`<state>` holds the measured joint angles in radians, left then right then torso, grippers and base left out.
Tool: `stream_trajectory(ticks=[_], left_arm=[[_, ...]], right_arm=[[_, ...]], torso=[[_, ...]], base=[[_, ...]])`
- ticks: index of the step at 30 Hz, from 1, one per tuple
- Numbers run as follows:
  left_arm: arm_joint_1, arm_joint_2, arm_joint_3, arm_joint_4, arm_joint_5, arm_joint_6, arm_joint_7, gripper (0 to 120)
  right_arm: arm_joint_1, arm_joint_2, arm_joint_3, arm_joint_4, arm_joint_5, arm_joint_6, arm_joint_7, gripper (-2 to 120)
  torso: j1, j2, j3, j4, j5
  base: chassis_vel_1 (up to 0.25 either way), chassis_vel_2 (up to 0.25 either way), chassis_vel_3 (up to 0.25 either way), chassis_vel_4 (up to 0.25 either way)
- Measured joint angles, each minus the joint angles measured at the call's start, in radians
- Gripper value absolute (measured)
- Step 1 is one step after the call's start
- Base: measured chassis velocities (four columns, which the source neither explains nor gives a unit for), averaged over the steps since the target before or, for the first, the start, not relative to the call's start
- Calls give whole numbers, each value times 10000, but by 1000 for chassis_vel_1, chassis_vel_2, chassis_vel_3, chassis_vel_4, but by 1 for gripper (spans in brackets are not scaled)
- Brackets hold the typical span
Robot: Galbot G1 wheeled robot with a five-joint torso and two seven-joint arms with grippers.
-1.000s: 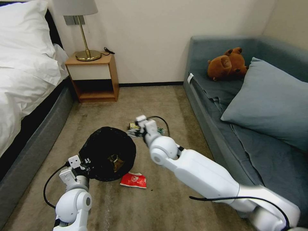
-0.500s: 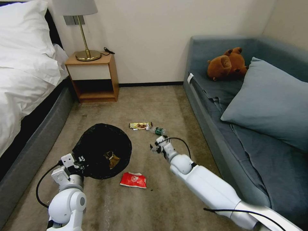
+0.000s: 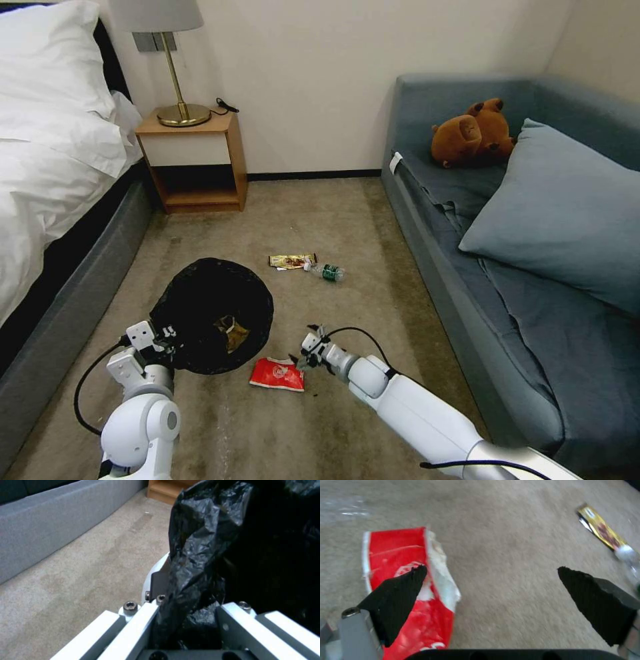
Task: Pick up the trash bin, then pick up the garbage on the floor and place it into the trash bin.
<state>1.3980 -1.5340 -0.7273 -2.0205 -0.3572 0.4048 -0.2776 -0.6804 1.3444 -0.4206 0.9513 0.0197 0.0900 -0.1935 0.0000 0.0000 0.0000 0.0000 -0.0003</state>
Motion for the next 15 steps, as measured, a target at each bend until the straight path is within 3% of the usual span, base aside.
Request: stream_trajectory(ticks=[2,15], left_arm=[[16,-96,98,-168,107,75,-26,1],[239,-297,198,-528,328,167,-94,1]], right_arm=[[75,234,21,-560,-267,624,-290,100],[342,1129,529,-2695,-1169,2347,-1219,100]], torso=[[0,0,-1,0,3],[0,0,0,0,1]], base=[[0,0,0,0],[0,0,0,0]])
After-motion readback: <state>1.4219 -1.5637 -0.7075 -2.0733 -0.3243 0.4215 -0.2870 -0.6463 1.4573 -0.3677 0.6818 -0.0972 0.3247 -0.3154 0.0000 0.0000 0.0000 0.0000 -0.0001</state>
